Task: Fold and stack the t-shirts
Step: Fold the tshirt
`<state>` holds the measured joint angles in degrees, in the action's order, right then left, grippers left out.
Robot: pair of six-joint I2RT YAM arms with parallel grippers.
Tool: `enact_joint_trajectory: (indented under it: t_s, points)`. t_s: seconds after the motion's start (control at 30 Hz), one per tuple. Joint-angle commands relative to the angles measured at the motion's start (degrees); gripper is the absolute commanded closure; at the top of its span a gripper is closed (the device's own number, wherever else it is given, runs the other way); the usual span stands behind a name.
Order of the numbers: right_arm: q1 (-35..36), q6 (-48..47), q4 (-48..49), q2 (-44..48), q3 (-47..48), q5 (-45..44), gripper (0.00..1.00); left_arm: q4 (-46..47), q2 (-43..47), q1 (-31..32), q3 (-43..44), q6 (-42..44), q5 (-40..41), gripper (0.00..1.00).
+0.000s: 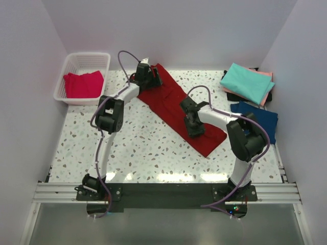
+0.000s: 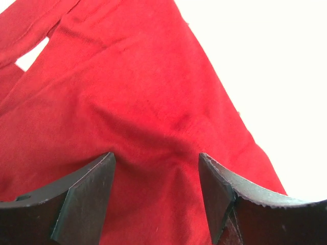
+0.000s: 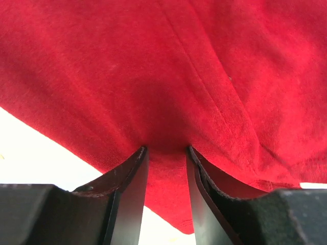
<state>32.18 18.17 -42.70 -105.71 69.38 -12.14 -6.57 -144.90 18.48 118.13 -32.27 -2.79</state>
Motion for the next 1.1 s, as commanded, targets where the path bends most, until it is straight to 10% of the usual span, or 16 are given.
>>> enact_joint_trajectory:
  t_s: [0.0, 0.83, 1.07]
  points:
    - [0.6, -1.6, 1.0, -0.3, -1.4, 6.3, 0.59, 9.5, -3.5, -2.0, 1.5, -4.5, -8.5, 0.28]
    - [23.7, 3.6, 0.2, -4.4, 9.4, 21.1, 0.6, 26.5, -10.2, -3.8, 10.4, -15.8, -12.3, 0.21]
    - [24.7, 4.8, 1.5, -0.7, 8.6, 17.9, 0.6, 23.3, -0.6, -4.1, 3.6, -9.2, -13.1, 0.2]
